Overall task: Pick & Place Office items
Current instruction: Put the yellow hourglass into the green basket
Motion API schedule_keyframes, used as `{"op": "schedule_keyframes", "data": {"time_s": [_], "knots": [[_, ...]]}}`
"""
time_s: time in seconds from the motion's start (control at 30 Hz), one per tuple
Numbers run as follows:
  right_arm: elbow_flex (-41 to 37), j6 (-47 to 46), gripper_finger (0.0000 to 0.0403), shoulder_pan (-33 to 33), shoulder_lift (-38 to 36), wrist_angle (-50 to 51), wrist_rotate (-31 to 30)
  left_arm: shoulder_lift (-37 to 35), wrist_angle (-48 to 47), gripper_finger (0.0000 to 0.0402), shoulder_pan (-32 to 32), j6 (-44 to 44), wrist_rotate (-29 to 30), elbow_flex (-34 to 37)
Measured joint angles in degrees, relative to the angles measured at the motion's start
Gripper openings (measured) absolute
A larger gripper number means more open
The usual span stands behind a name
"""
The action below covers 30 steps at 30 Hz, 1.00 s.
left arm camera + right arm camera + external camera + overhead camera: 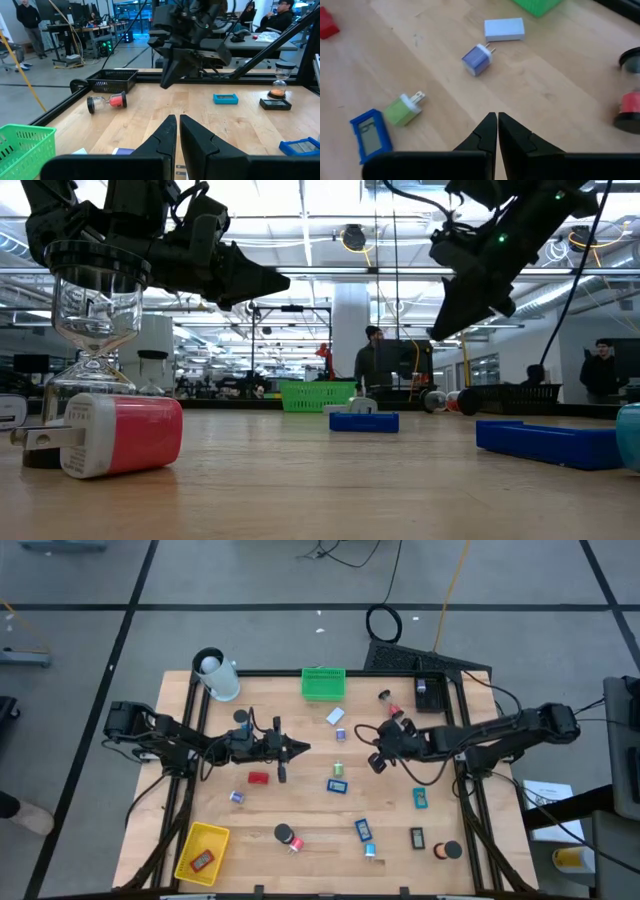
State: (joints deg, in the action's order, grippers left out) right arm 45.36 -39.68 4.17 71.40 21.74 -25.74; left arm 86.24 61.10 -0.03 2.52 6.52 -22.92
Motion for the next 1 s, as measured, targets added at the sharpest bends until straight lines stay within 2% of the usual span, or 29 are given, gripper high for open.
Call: {"op": "schedule_keyframes", "data": {"time_s": [0.53, 0.63, 0.83, 1.0], "knots": [[0.0, -10.9, 0.0012, 9.1, 0.0, 2.3, -1.3, 0.0, 0.0, 0.0031, 0.0, 0.0, 0.0, 0.0], [0.9, -12.2, 0.0012, 10.1, 1.8, 3.4, -1.3, 0.0, 0.0, 0.0031, 0.0, 0.0, 0.0, 0.0], [4.8, -9.6, 0.0012, 10.7, 8.6, 5.1, 0.0, 0.0, 0.0, 0.0031, 0.0, 0.0, 0.0, 0.0], [5.4, -6.7, 0.002, 11.0, 11.4, 3.8, 1.9, 0.0, 0.0, 0.0031, 0.0, 0.0, 0.0, 0.0]]}}
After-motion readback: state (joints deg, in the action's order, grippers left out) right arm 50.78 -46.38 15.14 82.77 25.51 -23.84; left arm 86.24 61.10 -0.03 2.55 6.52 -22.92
